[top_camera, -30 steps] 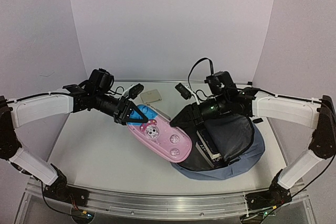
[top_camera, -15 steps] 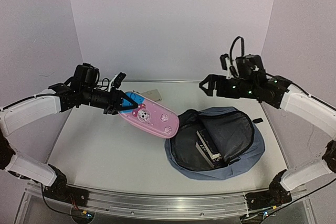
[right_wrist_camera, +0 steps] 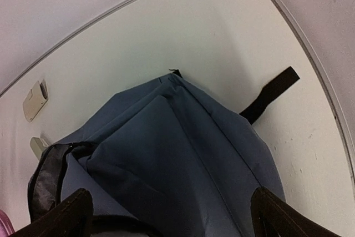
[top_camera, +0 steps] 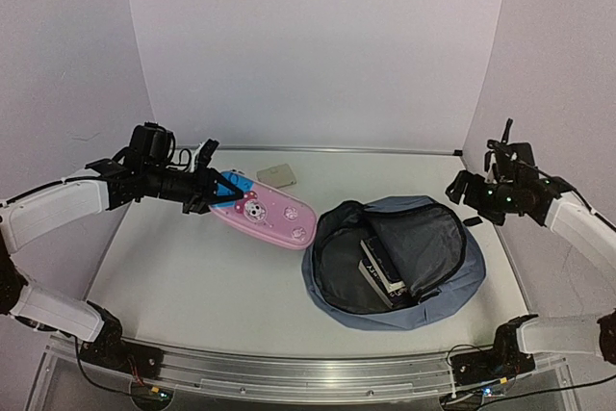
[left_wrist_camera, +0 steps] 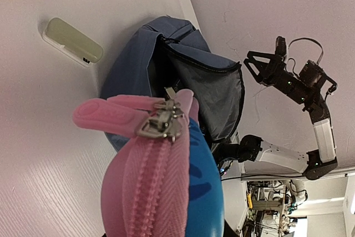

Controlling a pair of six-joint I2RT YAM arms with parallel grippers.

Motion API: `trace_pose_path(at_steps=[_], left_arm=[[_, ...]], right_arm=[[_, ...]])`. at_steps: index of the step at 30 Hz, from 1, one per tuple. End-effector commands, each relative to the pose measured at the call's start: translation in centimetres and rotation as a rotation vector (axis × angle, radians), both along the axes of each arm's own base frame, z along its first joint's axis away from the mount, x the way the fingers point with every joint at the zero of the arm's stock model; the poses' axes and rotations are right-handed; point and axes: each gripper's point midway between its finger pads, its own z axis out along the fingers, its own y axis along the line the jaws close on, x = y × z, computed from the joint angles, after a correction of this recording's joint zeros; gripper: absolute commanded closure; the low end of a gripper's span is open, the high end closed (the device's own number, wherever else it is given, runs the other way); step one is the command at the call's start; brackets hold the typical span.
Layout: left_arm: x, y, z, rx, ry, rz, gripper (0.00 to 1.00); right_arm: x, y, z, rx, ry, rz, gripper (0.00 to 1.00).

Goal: Pack the student bag
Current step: Pick up the stationery from the center of the board.

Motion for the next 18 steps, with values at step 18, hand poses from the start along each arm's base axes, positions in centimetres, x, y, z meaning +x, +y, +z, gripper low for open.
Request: trace_pose_path(at_steps=[18], left_arm=[[0.0,-0.4,1.7,-0.081,-0.046,-0.02,1.0]], right_arm=[[-3.7,3.1,-3.9,0.23,0.081,0.094,0.16]])
